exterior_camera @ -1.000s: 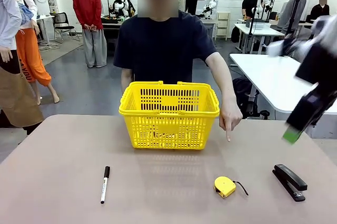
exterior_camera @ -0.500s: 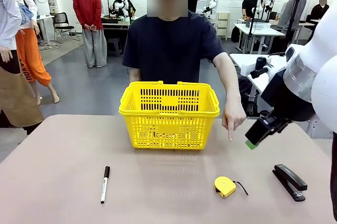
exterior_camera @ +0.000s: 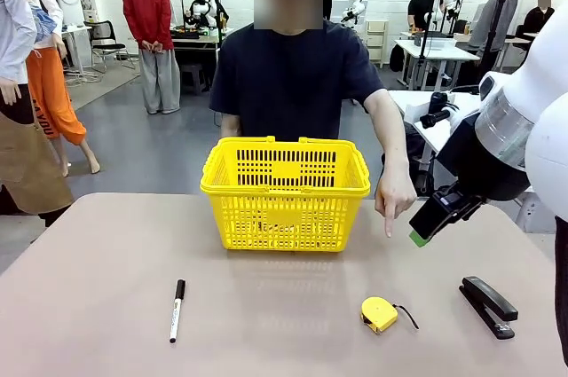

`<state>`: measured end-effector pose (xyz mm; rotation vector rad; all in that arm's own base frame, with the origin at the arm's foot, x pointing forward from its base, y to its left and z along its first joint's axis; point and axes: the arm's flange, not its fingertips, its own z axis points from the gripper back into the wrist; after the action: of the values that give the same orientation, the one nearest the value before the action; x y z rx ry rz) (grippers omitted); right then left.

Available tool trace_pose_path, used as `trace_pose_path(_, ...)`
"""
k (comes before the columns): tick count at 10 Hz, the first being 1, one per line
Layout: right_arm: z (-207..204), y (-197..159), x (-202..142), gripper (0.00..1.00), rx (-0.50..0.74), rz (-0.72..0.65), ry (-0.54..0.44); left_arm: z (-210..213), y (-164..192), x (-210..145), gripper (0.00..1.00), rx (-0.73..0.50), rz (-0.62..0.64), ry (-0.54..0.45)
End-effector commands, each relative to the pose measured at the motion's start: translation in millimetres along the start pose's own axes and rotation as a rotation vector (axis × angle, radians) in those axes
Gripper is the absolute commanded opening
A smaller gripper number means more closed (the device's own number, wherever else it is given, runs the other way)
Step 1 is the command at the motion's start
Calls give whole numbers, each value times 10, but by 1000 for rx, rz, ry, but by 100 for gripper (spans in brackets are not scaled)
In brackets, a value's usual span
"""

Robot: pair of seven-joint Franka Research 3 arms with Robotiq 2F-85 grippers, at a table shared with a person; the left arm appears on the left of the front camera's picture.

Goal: Place the items the person wants into the basket.
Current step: Pick up the item the person points to and place it in the Market Basket.

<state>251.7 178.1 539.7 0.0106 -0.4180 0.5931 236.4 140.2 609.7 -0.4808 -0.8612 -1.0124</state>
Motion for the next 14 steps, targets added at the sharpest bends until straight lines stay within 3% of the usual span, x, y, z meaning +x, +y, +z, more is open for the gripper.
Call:
trace_pose_path(1, 14, 12, -30, 100, -14, -9, 12, 11, 3, -6, 100, -8, -22, -15)
trace_pose_path(5, 10, 9, -5, 100, 3, 4, -1, 11, 3, -6, 100, -8, -22, -15)
trace_pose_path(9, -912, 121, 185, 100, 20, 23, 130, 11, 3, -6, 100, -8, -22, -15)
trace_pose_path(14, -1808, 245, 18, 100, 68, 97, 215, 11, 3, -6, 100, -8, -22, -15)
